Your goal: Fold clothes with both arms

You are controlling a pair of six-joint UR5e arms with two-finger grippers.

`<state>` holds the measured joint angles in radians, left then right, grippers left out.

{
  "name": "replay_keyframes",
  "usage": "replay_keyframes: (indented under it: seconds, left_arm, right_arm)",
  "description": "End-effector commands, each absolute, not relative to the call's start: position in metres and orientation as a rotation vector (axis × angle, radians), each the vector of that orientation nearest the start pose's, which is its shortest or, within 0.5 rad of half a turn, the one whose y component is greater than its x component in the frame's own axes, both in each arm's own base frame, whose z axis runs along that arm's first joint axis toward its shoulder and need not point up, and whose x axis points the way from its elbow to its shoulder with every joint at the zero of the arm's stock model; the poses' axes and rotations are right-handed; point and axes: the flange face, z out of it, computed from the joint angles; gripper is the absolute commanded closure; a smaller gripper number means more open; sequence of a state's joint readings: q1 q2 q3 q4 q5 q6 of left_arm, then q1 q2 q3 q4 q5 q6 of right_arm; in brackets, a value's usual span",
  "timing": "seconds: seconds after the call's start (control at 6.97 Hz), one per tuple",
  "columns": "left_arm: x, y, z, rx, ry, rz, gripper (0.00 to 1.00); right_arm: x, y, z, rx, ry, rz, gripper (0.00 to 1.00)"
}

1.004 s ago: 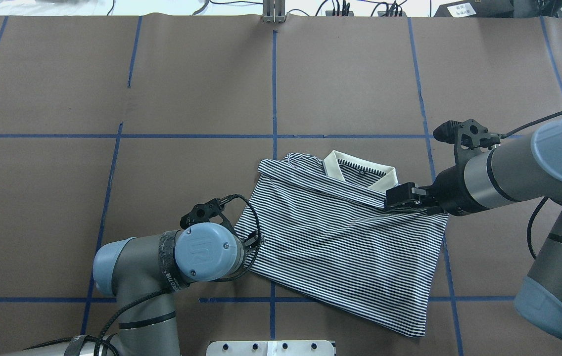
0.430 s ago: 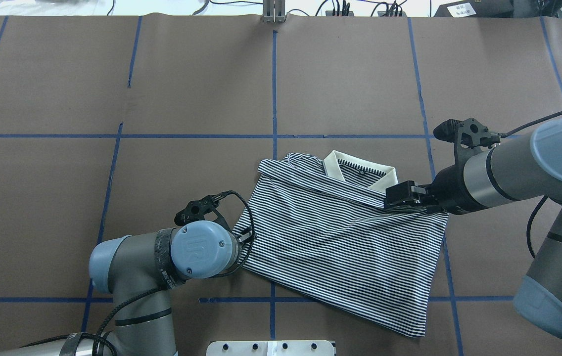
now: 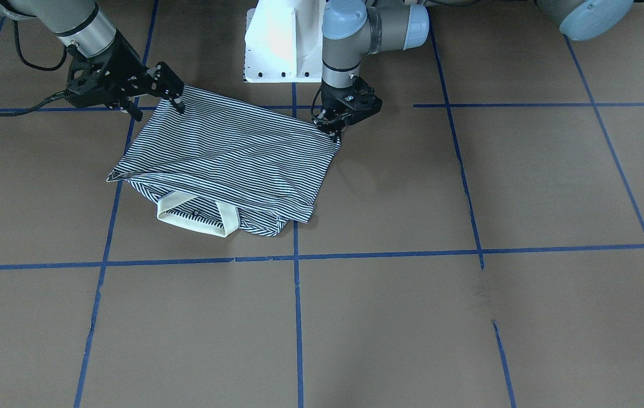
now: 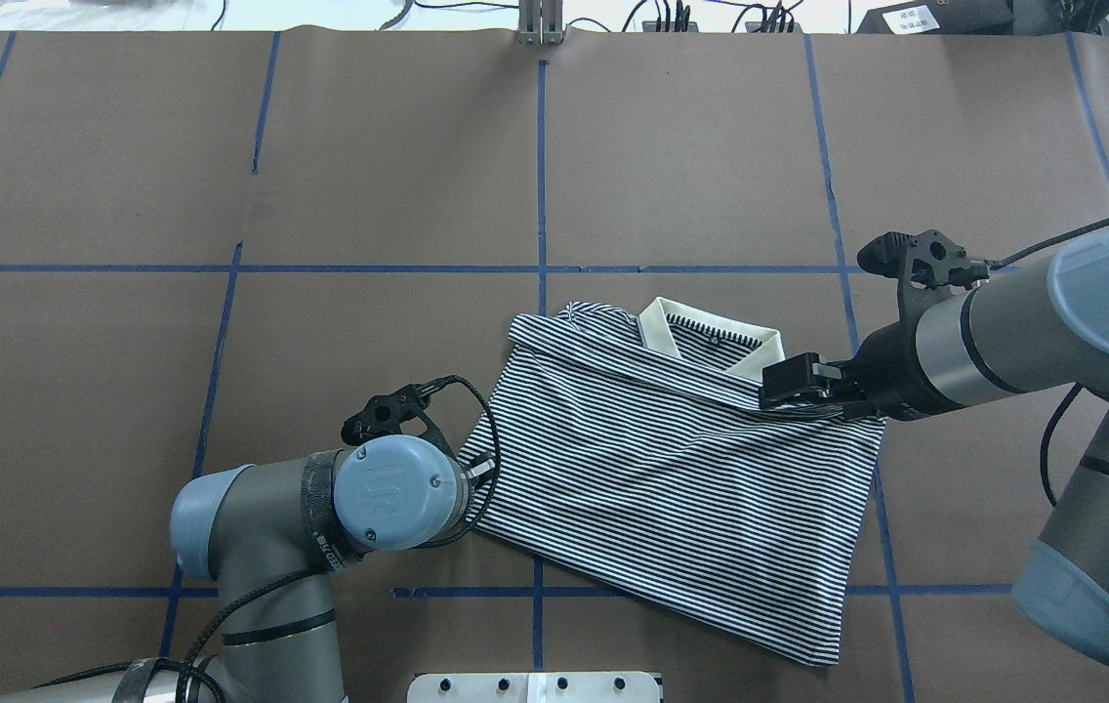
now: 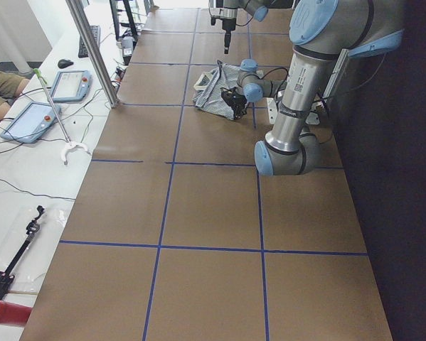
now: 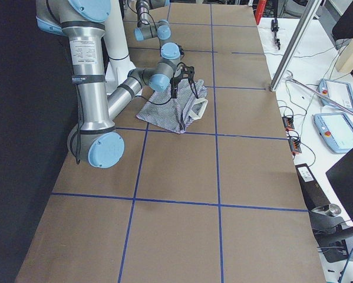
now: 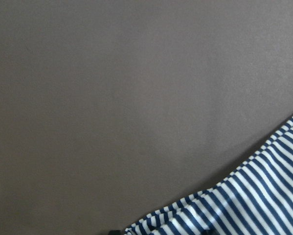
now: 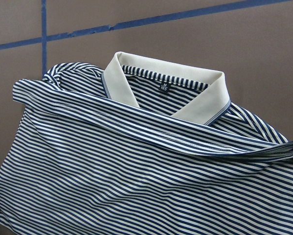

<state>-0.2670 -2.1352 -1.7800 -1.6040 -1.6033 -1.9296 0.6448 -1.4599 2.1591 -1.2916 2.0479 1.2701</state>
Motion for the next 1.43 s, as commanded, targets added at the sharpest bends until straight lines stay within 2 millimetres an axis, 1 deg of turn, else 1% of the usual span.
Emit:
replay_keyframes:
  seconds: [0.0,0.14,0.29,0.43,0.57,0.72,0.86,1.0,1.15,1.29]
  left_arm:
    - [0.575,-0.308,0.234,-0.058,0.824,-0.591,1.00]
    - [0.562,-0.332,0.232,-0.036,0.819,-0.618,1.00]
    - [0.547,-0.362,0.235,0.019,0.811,-0.595,1.00]
    - [0.533,-0.394,0.245,0.063,0.790,-0.594,1.00]
    - [0.524,-0.430,0.251,0.111,0.801,-0.587,1.00]
    - [0.520,-0.481,0.256,0.199,0.835,-0.541,1.00]
    - [0.512,-0.527,0.267,0.269,0.828,-0.509,1.00]
    - [0.512,-0.564,0.281,0.350,0.831,-0.464,1.00]
    - [0.529,-0.607,0.282,0.435,0.831,-0.422,1.00]
    - [0.548,-0.628,0.274,0.482,0.875,-0.393,1.00]
  right_arm:
    - [-0.328,-0.357,0.301,0.045,-1.048,0.081,0.00]
    - [-0.326,-0.358,0.301,0.046,-1.048,0.084,0.00]
    - [-0.324,-0.360,0.300,0.047,-1.052,0.086,0.00]
    - [-0.322,-0.361,0.300,0.047,-1.051,0.090,0.00]
    - [-0.320,-0.362,0.299,0.051,-1.053,0.093,0.00]
    - [-0.319,-0.363,0.298,0.054,-1.056,0.095,0.00]
    - [-0.320,-0.362,0.297,0.055,-1.058,0.093,0.00]
    - [-0.318,-0.363,0.296,0.059,-1.059,0.096,0.00]
    - [-0.318,-0.364,0.296,0.061,-1.060,0.097,0.00]
    - [-0.317,-0.364,0.295,0.063,-1.062,0.097,0.00]
